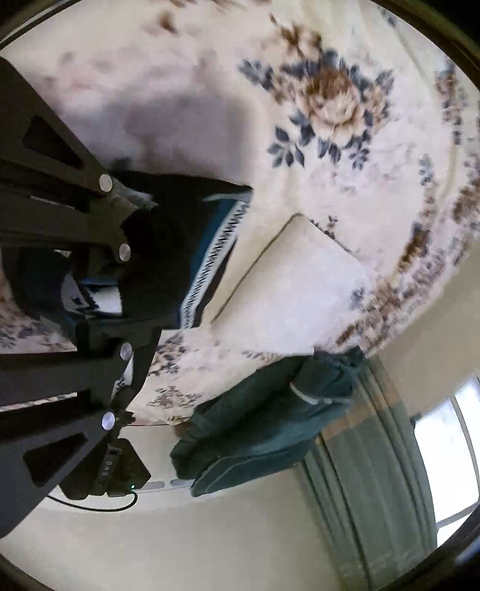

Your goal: Fold small clothes

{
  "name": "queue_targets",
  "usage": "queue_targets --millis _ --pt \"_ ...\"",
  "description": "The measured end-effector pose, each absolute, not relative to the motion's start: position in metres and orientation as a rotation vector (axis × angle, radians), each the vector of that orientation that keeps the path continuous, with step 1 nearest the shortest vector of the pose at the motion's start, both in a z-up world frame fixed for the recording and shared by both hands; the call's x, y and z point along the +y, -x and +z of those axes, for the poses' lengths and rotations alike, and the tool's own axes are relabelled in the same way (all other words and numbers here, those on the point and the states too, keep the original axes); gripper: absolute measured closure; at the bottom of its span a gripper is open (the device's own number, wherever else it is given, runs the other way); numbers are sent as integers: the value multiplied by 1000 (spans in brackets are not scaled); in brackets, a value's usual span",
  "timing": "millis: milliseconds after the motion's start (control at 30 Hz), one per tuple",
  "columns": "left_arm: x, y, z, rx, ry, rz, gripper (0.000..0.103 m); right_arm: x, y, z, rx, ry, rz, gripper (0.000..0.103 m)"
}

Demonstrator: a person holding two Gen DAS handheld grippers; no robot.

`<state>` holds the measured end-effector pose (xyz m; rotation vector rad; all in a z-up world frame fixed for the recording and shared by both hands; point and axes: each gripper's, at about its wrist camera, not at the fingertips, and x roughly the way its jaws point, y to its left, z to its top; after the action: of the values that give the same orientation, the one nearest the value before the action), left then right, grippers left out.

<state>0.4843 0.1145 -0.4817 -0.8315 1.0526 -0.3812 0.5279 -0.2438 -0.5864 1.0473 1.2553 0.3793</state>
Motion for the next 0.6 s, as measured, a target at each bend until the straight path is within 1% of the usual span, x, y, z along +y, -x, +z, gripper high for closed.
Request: queue_targets --millis 33,67,100,133,167,200,233,267,333,433,500,567,600 --pt "116 -496 -490 1075 852 -374 84 -247 -544 -591 1270 -1056 372 91" --pt "118 -510 -502 1098 883 -368 71 -250 -563 -599 1276 -1071 351 90" --pt "121 -518 -509 1101 909 -373 63 -254 -579 -607 1277 -1102 337 90" --pt "123 -523 -515 1099 935 -374 49 -257 -589 -613 1283 -1127 333 89" --pt "128 -529 -523 1096 966 -361 46 -260 -596 -619 1290 -1161 330 84" --pt "132 -532 -527 1090 987 -353 46 -265 -603 -622 1283 -1186 312 71" --pt "137 -533 -530 1086 1003 -340 44 -270 -607 -622 1253 -1202 301 56" --pt "143 -532 -532 1079 1015 -324 43 -276 -610 -618 1224 -1207 297 47" --pt "156 -521 -530 1050 1027 -299 43 -286 -612 -612 1215 -1168 300 45" --pt "169 -479 -526 1031 997 -241 39 -294 -603 -609 1277 -1032 307 43" --pt "172 -442 -527 1038 978 -200 39 -298 -587 -619 1347 -957 322 34" --pt "168 -401 -532 1065 971 -151 39 -304 -576 -636 1413 -919 343 21" --pt "165 -384 -535 1071 988 -136 39 -306 -575 -647 1452 -901 356 19"
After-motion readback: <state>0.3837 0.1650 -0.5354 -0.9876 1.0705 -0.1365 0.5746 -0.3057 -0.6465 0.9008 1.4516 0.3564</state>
